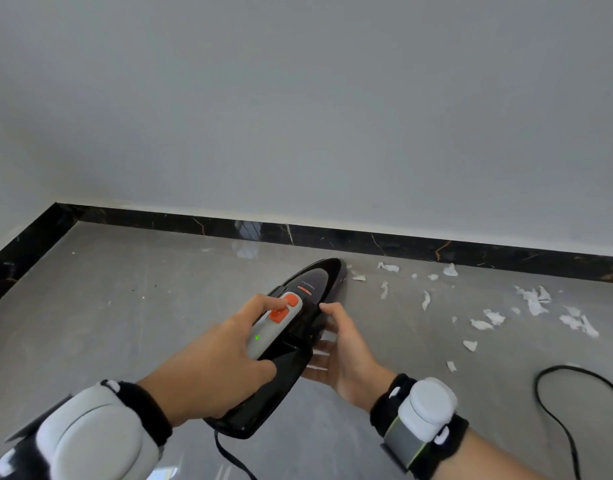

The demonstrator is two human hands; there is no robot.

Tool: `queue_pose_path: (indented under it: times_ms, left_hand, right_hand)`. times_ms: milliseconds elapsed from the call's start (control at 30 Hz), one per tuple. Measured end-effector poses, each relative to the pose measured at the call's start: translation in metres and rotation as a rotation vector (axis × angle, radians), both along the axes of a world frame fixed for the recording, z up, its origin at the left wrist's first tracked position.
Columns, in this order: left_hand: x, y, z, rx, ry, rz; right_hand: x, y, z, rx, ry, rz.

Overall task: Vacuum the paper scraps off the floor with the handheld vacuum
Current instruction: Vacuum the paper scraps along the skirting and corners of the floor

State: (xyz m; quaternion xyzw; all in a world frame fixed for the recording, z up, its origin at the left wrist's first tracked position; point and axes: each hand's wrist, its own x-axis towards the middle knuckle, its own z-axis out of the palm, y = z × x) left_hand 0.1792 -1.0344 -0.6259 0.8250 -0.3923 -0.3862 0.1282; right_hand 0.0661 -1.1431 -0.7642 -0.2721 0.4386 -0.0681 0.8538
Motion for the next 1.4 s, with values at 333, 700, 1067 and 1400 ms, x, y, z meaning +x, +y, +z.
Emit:
queue_pose_path:
  times_ms: [333, 700, 1067, 1400]
  left_hand:
    - [-0.020, 0.009, 0.018, 0.079, -0.069, -0.190]
    - [-0.046, -0.039, 0.013, 0.040, -0.143, -0.285]
    - [-0.061, -0.049, 0.011, 0.062, -0.169, -0.363]
    - [-0.075, -0.027, 0.022, 0.088, -0.155, -0.447]
  right_hand:
    - [-0.041, 0.018, -0.004, 0.088, -0.057, -0.019]
    - [-0.059, -0.018, 0.001, 0.109, -0.063, -0.173]
    - [-0.072, -0.021, -0.001, 0.083, -0.038, -0.197]
    - [-0.106, 0.008, -0.013, 0.182, -0.108, -0.220]
